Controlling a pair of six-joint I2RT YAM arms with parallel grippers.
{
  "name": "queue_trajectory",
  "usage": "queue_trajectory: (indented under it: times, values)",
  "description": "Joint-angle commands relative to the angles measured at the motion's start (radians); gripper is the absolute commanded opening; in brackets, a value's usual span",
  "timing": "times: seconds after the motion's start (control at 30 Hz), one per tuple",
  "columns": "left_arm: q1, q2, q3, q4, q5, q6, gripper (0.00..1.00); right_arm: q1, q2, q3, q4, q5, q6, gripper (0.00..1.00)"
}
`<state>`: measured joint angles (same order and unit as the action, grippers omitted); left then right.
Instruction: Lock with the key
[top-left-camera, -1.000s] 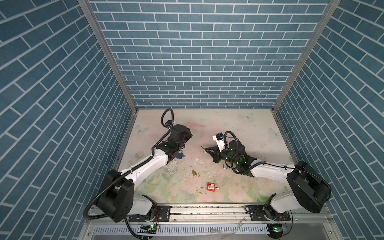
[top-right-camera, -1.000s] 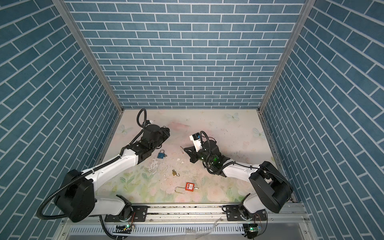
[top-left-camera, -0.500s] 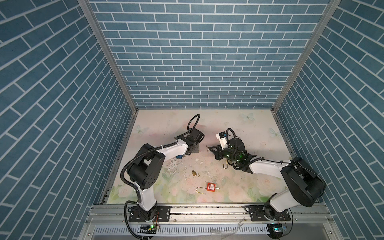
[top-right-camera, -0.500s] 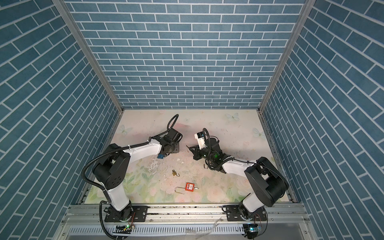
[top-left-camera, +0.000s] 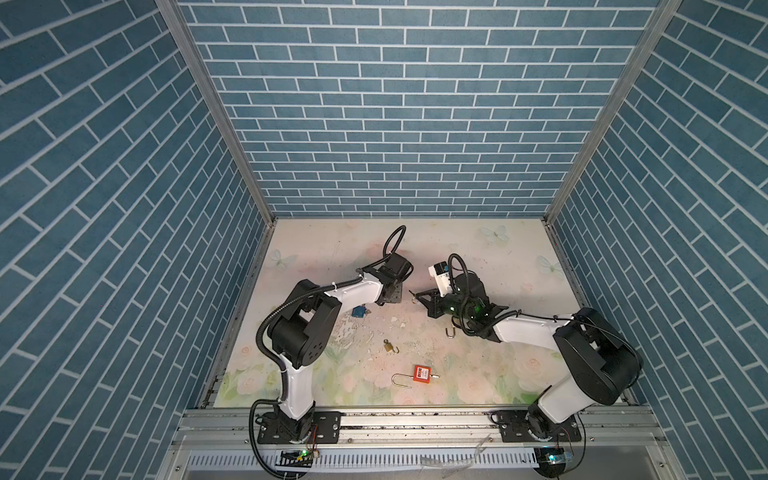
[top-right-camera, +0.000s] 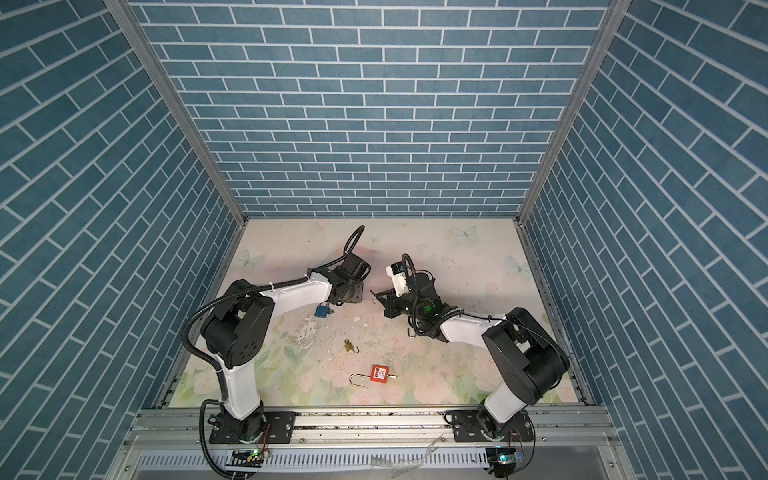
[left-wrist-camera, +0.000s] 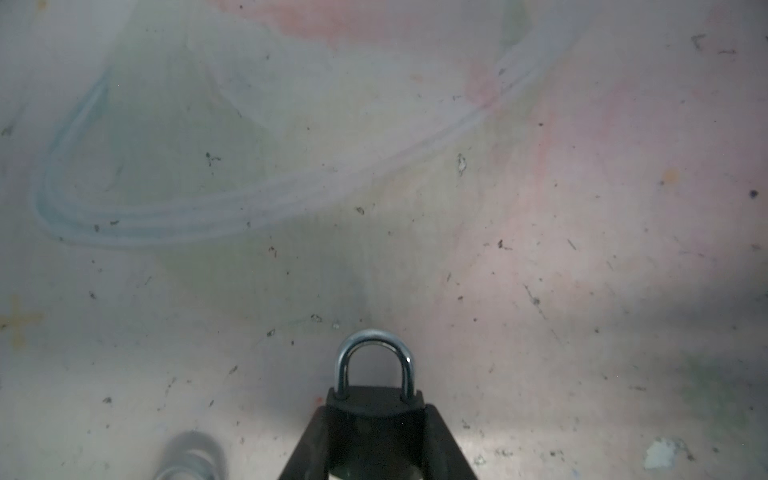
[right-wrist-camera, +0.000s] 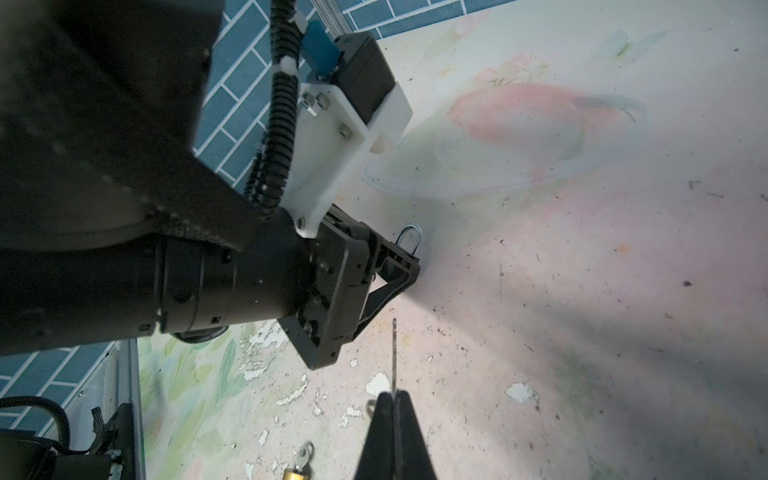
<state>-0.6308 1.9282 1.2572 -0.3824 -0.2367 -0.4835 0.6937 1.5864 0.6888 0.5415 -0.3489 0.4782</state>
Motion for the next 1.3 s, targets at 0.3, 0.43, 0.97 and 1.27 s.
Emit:
queue_trajectory:
  times: [0.3,0.43,0.97,1.27]
  values:
    - [-0.001,0.040,0.039,-0.055,0.025,0.221,0.00,-0.025,0.029,0.021,-0.016,-0.031,0.051,0.00]
    - [0.001,0.054,0.048,-0.067,0.049,0.311,0.00,-0.026,0.034,0.020,-0.017,-0.033,0.057,0.00]
    - [0.002,0.053,0.048,-0.051,0.085,0.370,0.24,-0.031,0.039,0.009,-0.023,-0.035,0.073,0.00]
    - [0.008,-0.009,0.032,-0.027,0.064,0.360,0.51,-0.035,0.024,0.002,-0.030,-0.027,0.077,0.00]
